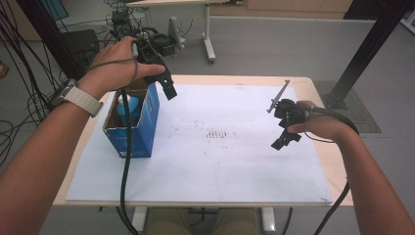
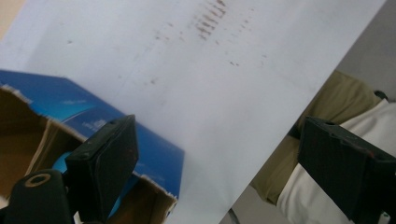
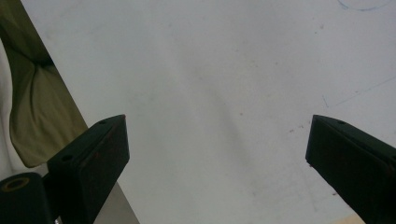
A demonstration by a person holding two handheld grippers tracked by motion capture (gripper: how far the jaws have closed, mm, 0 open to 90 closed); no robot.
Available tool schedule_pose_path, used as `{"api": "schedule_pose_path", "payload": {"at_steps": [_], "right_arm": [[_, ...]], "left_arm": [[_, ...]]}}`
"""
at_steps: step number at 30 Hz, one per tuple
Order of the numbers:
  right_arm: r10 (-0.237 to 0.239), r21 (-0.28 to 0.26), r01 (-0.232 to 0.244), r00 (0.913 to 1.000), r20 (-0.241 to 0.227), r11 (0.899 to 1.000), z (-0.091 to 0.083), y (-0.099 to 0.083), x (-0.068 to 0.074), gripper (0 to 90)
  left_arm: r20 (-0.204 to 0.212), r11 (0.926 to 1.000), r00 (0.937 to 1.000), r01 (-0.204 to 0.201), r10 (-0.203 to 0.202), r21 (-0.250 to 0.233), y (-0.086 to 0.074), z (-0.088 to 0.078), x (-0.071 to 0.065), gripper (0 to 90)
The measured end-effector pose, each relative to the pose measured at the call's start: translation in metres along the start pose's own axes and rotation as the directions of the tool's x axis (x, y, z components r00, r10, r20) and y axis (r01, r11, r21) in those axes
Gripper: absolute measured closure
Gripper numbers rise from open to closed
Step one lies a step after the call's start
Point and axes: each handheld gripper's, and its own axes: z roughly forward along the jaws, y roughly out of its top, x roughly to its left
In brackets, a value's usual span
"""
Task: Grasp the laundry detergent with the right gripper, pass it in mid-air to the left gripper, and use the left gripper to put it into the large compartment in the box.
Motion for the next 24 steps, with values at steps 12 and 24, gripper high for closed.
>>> {"api": "schedule_pose_path", "payload": {"at_steps": [12,24], "right_arm": [[0.016,-0.016,-0.016,0.9998,0.007,1.0,-0.002,-0.008,0.001,5.9],[0.027,-0.031,-0.027,0.9995,0.016,0.999,-0.005,-0.012,0.004,5.8]], "left_arm": [[0.022,0.9831,0.984,-0.178,0.177,0.043,0.03,0.04,-0.018,12.1],[0.047,0.9584,0.9594,-0.28,0.278,0.052,0.043,0.07,-0.03,11.5]]}}
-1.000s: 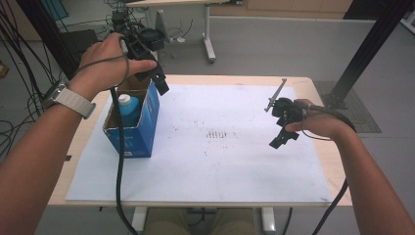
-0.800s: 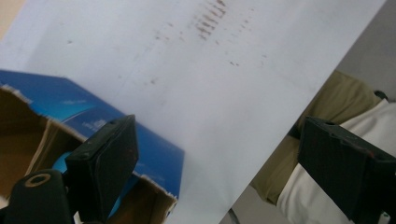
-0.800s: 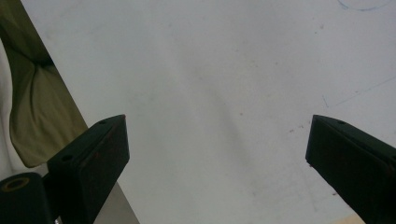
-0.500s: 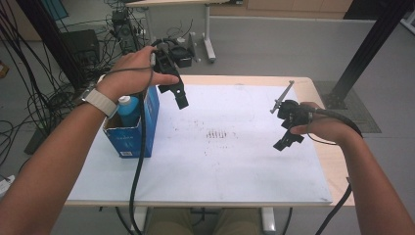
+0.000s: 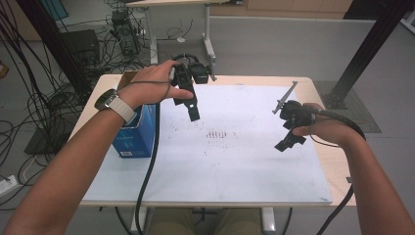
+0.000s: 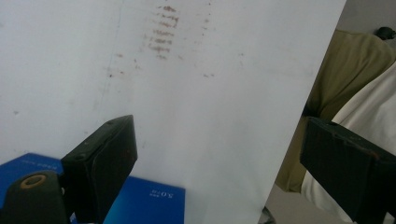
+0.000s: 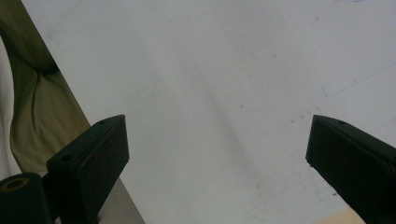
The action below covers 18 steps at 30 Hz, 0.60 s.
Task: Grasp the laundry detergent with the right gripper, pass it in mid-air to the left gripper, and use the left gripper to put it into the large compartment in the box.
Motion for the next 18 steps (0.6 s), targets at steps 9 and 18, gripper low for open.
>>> {"api": "schedule_pose_path", "payload": {"at_steps": [9,18], "right_arm": [[0.0,0.0,0.0,1.0,0.002,1.0,0.0,0.0,0.003,5.9],[-0.001,0.0,0.001,1.0,0.003,1.0,0.0,0.002,0.005,5.8]], "left_arm": [[0.007,0.999,0.999,-0.044,0.044,0.011,0.005,0.02,-0.006,11.2],[0.013,0.9982,0.9981,-0.06,0.06,0.002,0.003,0.031,-0.009,11.1]]}}
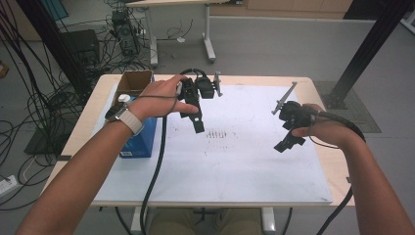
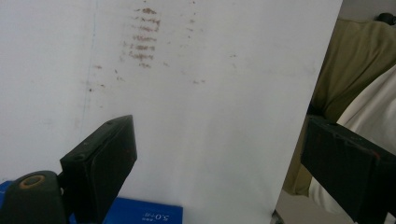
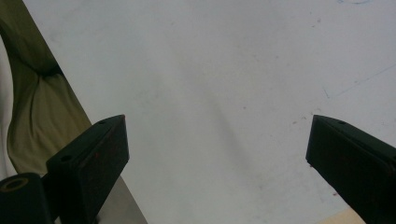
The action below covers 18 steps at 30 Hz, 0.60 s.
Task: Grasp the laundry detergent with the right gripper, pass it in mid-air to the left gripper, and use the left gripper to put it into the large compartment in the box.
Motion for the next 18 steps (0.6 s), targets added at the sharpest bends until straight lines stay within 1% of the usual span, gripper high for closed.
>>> {"api": "schedule_pose_path", "payload": {"at_steps": [10,13,18], "right_arm": [[-0.006,0.001,0.006,1.0,-0.004,1.0,0.0032,0.0029,-0.0001,5.8],[-0.004,0.001,0.004,1.0,-0.005,1.0,0.003,0.0026,-0.0003,5.8],[-0.002,0.004,0.002,1.0,-0.005,1.0,0.0031,0.0004,0.0004,5.8]], "left_arm": [[-0.003,1.0,1.0,-0.006,0.006,-0.004,-0.0008,0.0031,-0.0007,11.0],[0.0,0.9999,1.0,-0.01,0.01,-0.01,0.001,0.0034,-0.0018,11.0],[0.001,0.9999,0.9999,-0.015,0.015,-0.002,0.0044,0.0052,-0.0029,11.0]]}}
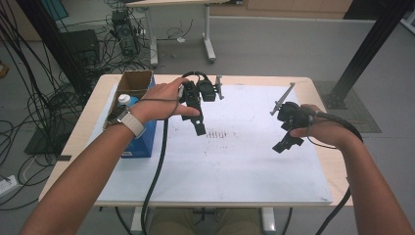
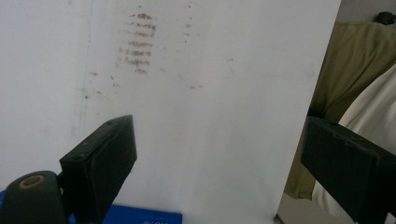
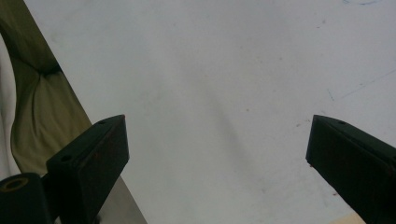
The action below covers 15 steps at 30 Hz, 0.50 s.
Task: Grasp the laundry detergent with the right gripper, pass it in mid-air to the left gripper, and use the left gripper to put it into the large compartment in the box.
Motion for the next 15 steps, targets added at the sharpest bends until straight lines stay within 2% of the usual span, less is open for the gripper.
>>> {"api": "schedule_pose_path", "payload": {"at_steps": [15], "right_arm": [[0.013,-0.007,-0.013,0.9999,0.003,1.0,-0.0001,-0.0078,-0.0012,5.8]], "left_arm": [[-0.003,1.0,1.0,0.009,-0.009,0.002,0.0013,0.0016,0.0006,11.0]]}}
